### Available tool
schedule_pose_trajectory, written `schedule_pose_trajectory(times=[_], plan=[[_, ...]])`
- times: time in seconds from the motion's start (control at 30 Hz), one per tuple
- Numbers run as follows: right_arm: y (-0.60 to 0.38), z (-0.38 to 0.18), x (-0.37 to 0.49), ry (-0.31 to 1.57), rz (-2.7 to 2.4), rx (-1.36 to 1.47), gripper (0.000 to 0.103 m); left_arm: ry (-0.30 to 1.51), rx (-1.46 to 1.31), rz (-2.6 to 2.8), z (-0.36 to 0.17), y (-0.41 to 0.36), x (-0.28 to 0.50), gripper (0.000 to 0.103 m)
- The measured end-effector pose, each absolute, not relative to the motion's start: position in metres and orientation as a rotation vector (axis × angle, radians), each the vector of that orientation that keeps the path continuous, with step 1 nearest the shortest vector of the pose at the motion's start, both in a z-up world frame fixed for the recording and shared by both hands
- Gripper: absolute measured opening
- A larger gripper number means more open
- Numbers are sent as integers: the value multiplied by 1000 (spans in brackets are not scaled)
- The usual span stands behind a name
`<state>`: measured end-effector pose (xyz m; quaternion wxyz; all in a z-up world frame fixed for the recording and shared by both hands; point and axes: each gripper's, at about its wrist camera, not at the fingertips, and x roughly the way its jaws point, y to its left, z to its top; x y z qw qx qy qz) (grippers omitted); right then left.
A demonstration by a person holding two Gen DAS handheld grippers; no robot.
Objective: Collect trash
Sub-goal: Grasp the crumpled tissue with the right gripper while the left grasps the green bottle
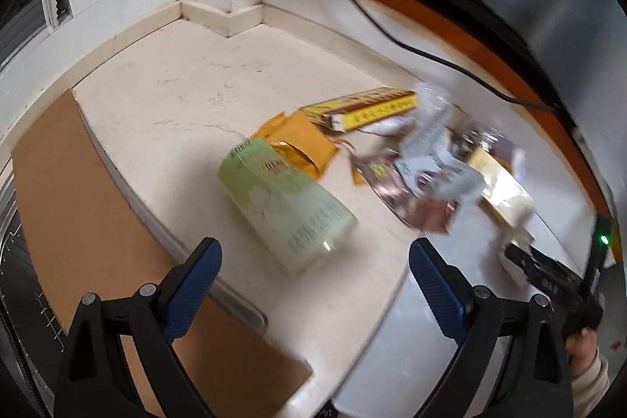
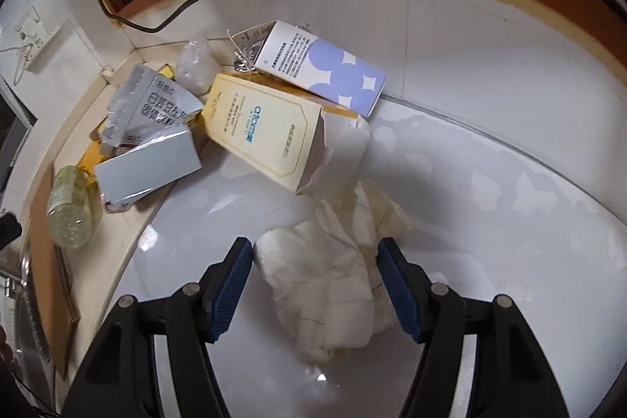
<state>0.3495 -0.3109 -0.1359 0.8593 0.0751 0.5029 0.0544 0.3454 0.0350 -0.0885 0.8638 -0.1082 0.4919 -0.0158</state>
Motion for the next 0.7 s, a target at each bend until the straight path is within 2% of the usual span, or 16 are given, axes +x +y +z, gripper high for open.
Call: schedule_pose_trajectory(times=[0.47, 0.57, 0.63, 0.7], plan=[[-304, -148, 355, 1072, 75, 109, 67, 1154, -322, 89, -137, 59, 410, 93], [-304, -148, 355, 1063, 57, 97, 54, 1172, -327, 66, -143, 54, 413, 87], [-306, -147, 353, 1056, 66, 112, 53, 1183, -323, 56, -145, 50, 415, 77], [-315, -146, 348, 1048, 79, 143, 51, 1177, -286, 62, -145, 43, 415, 77]])
